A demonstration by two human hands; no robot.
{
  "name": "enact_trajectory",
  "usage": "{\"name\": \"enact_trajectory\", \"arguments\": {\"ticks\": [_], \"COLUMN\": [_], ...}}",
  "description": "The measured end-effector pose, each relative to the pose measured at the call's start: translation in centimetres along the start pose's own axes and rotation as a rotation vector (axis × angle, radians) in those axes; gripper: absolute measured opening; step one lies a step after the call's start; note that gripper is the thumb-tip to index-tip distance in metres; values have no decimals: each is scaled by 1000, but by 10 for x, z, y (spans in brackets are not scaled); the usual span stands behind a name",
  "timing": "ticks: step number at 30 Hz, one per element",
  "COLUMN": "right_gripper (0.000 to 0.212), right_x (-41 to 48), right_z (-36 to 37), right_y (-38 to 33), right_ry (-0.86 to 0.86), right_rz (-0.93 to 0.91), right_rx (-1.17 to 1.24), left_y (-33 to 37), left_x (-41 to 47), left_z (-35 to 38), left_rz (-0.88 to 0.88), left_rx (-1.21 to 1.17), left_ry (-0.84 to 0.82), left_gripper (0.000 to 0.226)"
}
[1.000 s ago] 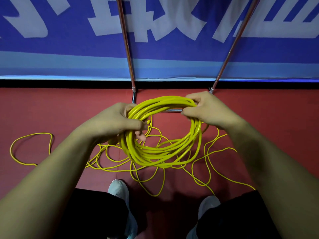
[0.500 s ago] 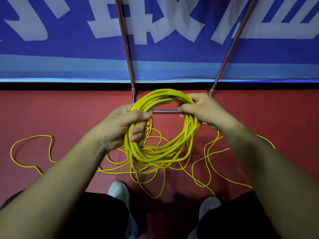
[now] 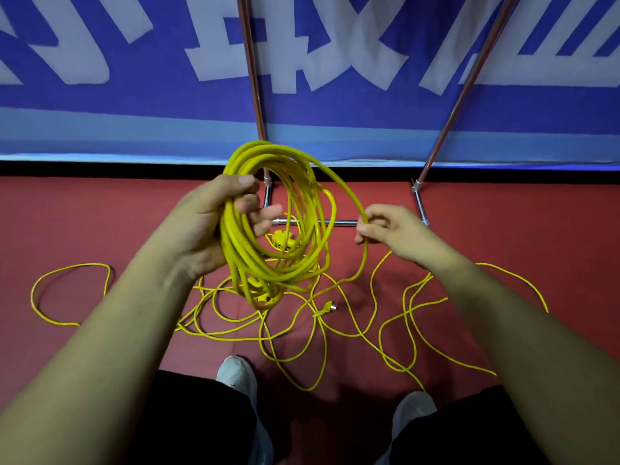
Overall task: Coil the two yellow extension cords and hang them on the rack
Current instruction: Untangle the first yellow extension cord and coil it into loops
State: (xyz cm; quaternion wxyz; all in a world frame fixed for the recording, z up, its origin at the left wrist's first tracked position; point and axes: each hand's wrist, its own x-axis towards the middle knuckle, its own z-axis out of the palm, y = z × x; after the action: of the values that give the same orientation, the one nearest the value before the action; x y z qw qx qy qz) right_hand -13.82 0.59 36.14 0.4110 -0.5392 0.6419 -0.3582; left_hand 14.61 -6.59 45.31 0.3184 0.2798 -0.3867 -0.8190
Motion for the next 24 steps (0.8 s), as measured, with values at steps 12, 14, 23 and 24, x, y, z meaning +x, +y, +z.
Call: {"name": "enact_trajectory", "arguments": {"ticks": [12,14,23,24], "right_gripper": [19,10,17,17], "right_x": [10,3,-5,-7], "right_z": [14,19,33,32], "right_y": [64,73,-4,-17], "right_ry": [-96,-133,46,43], "right_rz": [268,394,164,88], "right_rx": [-479,-344,-87,-137], "left_y": [14,19,13,12], "left_x": [11,10,10,10], "left_z": [-21,-26,-17,-18], "left_rz": [-27,9,127,125], "left_rx": [-413,-414,39,75], "left_ry": [-204,-156,212,217], "left_gripper": [33,21,22,19]}}
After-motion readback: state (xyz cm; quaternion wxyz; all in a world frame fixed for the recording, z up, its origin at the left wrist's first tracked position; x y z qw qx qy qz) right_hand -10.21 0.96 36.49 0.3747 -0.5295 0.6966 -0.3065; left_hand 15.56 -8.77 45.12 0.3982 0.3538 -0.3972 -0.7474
